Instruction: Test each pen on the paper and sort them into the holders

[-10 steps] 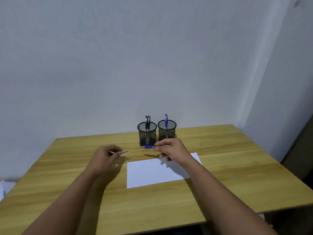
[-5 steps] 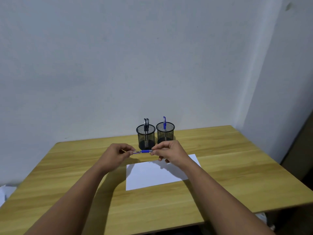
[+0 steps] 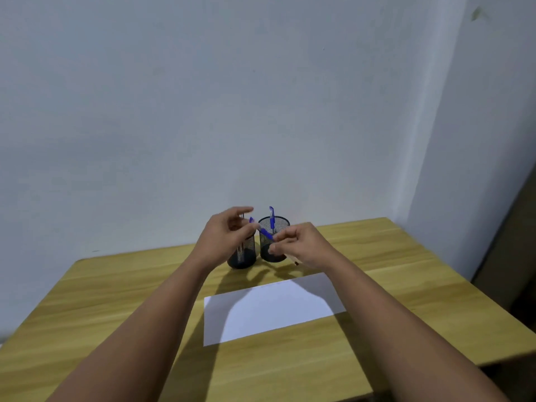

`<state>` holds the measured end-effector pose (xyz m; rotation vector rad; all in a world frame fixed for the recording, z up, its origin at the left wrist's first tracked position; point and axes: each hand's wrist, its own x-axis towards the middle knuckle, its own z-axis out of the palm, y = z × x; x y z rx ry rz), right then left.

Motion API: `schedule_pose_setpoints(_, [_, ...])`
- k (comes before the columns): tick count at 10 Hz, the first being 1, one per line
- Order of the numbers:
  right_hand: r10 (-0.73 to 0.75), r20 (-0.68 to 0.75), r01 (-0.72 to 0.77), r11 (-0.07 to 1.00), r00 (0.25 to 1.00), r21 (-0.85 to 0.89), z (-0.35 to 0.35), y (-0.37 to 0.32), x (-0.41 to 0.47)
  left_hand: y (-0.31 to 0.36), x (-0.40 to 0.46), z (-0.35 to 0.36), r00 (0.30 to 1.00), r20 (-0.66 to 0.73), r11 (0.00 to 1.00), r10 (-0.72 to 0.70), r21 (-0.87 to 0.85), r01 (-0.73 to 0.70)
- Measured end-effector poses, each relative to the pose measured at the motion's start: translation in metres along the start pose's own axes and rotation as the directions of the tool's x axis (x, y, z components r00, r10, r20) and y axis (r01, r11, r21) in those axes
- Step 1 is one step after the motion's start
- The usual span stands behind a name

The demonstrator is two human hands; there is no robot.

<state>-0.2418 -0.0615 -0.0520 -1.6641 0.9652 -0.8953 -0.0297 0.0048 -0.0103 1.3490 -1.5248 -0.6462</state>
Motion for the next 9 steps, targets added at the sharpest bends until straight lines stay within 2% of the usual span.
schedule_pose_setpoints(1, [-0.112,-0.178,0.095,0.99,0.978,-0.102,-0.02,-0.012,0.031,-0.007,0.031,0.018,0.996,-0.069,0.961,0.051,0.274,-0.03])
schedule_pose_setpoints(2, [-0.143,-0.259,0.12,0.987,0.955,-0.104,-0.032,-0.017,0.059,-0.021,0.054,0.036,0.999,-0.014,0.736,0.033,0.677,-0.015])
schedule_pose_setpoints(3, [-0.138,-0.266,0.102,0.984,0.954,-0.145,-0.029,-0.011,0.08,-0.035,0.07,0.051,0.998,0.056,0.545,0.005,0.837,-0.049])
schedule_pose_setpoints(4, [-0.116,-0.308,0.063,0.982,0.944,-0.179,-0.028,0.001,0.1,-0.047,0.081,0.057,0.996,0.083,0.434,-0.013,0.898,-0.069])
schedule_pose_setpoints(6, [-0.019,-0.301,-0.108,0.91,0.954,-0.401,-0.018,0.024,0.115,-0.058,0.087,0.061,0.994,0.098,0.416,0.038,0.903,-0.105])
schedule_pose_setpoints(8, [-0.021,-0.41,-0.109,0.95,0.912,-0.291,-0.019,0.007,0.102,-0.043,0.074,0.056,0.996,0.066,0.357,0.055,0.931,-0.082])
schedule_pose_setpoints(9, [-0.229,-0.555,0.21,0.973,0.799,-0.098,-0.034,-0.034,0.082,-0.034,0.052,0.053,0.97,-0.009,0.519,0.242,0.846,-0.122])
